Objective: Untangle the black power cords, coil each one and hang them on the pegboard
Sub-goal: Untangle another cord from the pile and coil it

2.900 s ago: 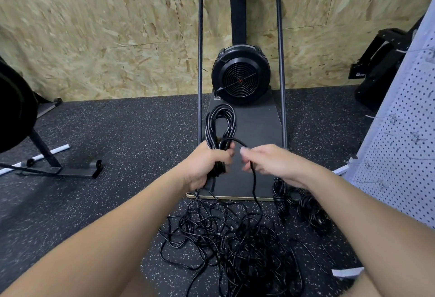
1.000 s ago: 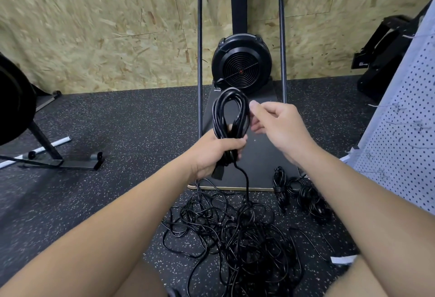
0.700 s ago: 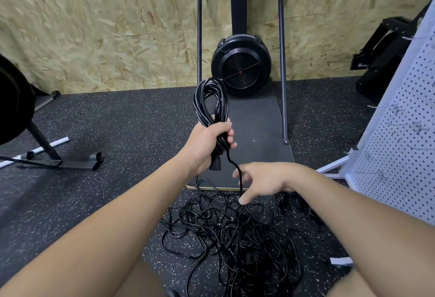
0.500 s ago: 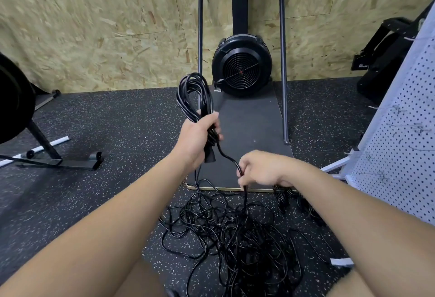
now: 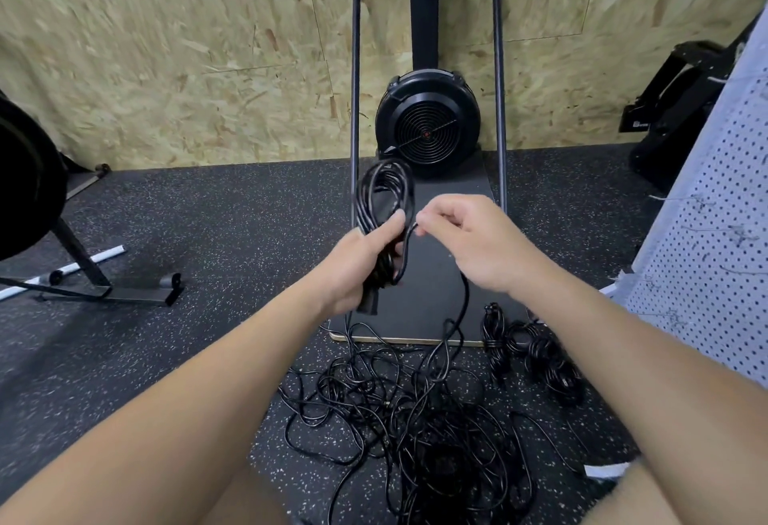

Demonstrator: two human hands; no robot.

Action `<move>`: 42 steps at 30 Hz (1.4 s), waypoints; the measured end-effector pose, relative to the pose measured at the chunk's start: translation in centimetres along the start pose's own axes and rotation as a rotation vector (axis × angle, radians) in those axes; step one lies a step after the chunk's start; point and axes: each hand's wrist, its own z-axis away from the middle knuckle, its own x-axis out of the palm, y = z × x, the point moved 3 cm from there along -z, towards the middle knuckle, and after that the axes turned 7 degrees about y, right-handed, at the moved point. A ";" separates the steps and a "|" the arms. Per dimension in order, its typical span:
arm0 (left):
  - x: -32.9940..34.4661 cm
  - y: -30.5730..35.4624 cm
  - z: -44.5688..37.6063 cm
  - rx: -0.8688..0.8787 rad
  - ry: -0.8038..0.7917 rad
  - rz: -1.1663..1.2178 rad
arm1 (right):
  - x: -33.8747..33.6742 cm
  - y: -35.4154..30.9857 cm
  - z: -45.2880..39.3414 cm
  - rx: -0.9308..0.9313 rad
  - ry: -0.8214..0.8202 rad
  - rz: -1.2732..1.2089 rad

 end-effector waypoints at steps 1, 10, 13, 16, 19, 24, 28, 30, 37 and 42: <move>0.6 -0.1 0.1 -0.047 -0.072 0.032 | -0.2 0.2 -0.1 0.005 0.035 -0.021; 3.1 -2.0 1.1 -0.008 -0.206 -0.236 | 0.7 1.7 0.5 0.078 0.171 -0.001; 2.7 -2.2 0.8 -0.008 -0.148 -0.180 | 1.1 2.2 0.6 0.165 0.119 -0.205; 2.0 -2.4 0.4 0.016 -0.051 -0.112 | 1.6 3.4 0.4 0.226 0.086 -0.258; 1.6 -2.1 0.0 0.046 0.057 -0.049 | 2.0 5.0 0.4 0.343 -0.002 -0.273; 1.1 -1.3 -0.2 0.070 0.068 0.154 | 2.9 7.6 1.6 0.434 -0.294 -0.130; 0.8 -0.7 -0.5 0.106 0.070 0.284 | 4.0 9.3 2.7 0.453 -0.482 0.029; 0.4 -0.5 -0.8 0.108 0.125 0.323 | 4.0 9.4 2.7 0.535 -0.449 -0.069; -1.4 -1.1 -1.3 0.123 0.239 0.164 | 0.7 4.9 0.7 0.348 0.033 -0.068; -0.6 -1.6 -0.6 0.079 0.121 0.121 | 0.3 1.0 1.1 0.234 -0.059 -0.048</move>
